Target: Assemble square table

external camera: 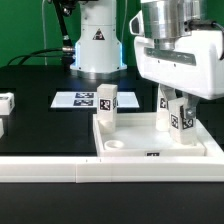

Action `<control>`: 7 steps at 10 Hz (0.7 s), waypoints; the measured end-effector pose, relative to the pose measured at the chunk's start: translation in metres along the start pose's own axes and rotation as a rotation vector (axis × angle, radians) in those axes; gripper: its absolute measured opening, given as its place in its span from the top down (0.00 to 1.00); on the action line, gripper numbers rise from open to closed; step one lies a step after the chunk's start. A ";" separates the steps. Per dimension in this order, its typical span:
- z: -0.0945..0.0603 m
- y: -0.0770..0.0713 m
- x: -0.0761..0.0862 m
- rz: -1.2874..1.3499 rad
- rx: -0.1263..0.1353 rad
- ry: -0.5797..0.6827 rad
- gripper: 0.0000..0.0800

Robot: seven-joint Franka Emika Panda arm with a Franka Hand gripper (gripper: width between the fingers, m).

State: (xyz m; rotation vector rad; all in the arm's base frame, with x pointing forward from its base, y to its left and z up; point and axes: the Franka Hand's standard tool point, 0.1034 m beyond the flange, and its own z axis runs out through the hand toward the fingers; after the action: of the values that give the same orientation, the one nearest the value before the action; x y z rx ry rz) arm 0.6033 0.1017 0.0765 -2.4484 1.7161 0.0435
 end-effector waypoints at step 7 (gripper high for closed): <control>0.004 -0.004 -0.021 -0.478 -0.022 0.010 0.19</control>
Offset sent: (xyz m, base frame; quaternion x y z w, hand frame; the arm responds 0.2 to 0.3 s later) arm -0.0009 0.0022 0.0000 -0.0187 0.0114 -0.2136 0.9767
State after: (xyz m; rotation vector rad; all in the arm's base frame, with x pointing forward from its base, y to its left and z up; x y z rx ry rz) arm 0.5999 0.1235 0.0752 -2.8047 1.0951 -0.0051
